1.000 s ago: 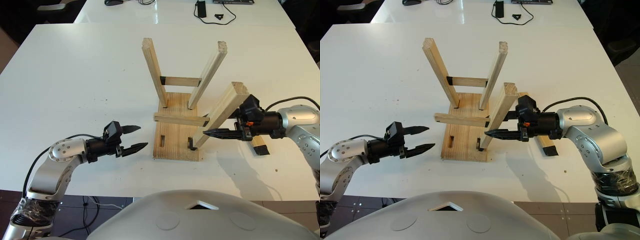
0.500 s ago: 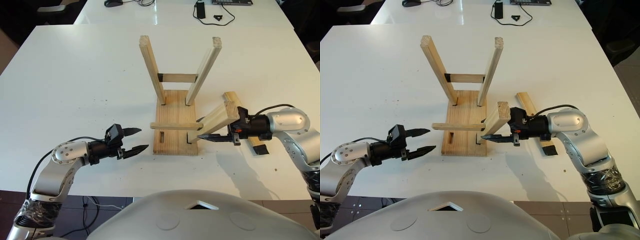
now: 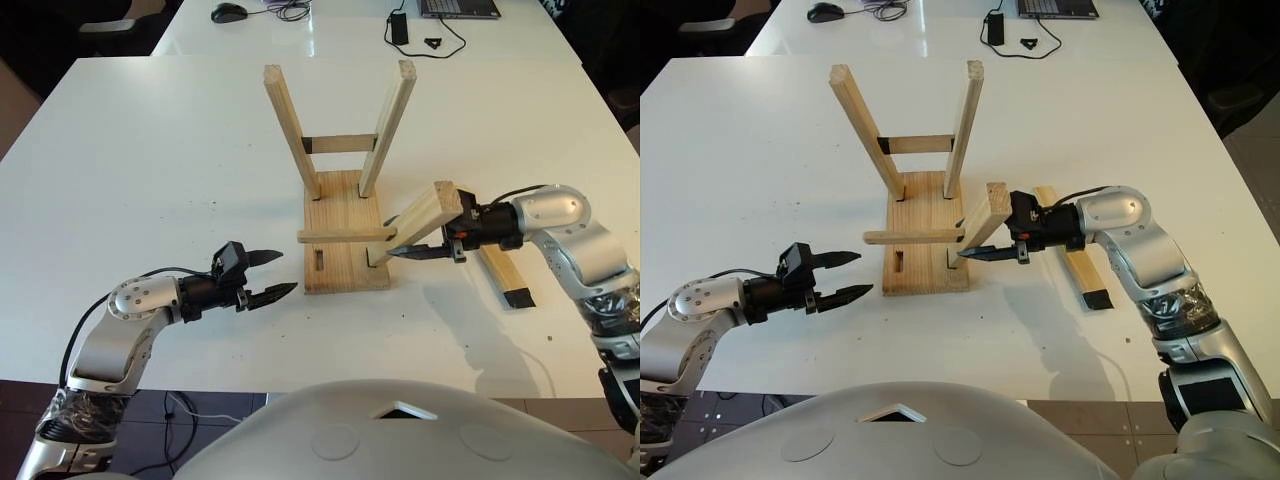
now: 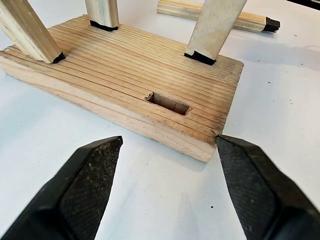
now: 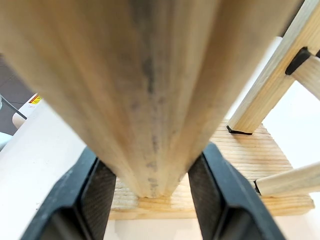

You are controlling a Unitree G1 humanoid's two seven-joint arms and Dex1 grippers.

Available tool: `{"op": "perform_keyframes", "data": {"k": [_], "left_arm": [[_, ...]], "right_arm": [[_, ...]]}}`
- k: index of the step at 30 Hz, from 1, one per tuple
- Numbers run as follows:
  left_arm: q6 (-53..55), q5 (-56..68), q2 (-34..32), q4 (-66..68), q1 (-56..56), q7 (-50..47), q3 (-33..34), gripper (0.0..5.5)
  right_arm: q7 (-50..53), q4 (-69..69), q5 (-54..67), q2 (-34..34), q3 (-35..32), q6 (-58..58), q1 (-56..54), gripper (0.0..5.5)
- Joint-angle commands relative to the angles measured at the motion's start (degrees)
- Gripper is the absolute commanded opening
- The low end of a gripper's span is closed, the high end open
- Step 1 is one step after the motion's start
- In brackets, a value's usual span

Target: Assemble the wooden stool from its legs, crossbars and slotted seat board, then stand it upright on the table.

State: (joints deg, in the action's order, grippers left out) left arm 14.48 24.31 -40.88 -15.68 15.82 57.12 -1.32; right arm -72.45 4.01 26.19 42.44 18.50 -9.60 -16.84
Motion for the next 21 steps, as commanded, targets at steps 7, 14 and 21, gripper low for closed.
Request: {"op": "perform_keyframes", "data": {"k": [7,14,21], "left_arm": [[0.48,-1.21,0.37,-0.45,-1.17,-0.42,-0.25,3.46],[0.53,-1.36,0.96,0.03,-1.62,-1.06,-0.13,3.46],[0.44,-1.47,1.23,0.27,-2.25,-1.57,-0.31,3.46]], "right_arm": [[0.26,-6.02,-13.24,2.63,10.79,-1.58,5.55,2.00],[3.48,-5.51,-12.56,2.40,8.60,0.15,4.69,2.00],[6.56,-5.03,-7.28,-0.73,2.89,1.43,2.55,2.28]]}}
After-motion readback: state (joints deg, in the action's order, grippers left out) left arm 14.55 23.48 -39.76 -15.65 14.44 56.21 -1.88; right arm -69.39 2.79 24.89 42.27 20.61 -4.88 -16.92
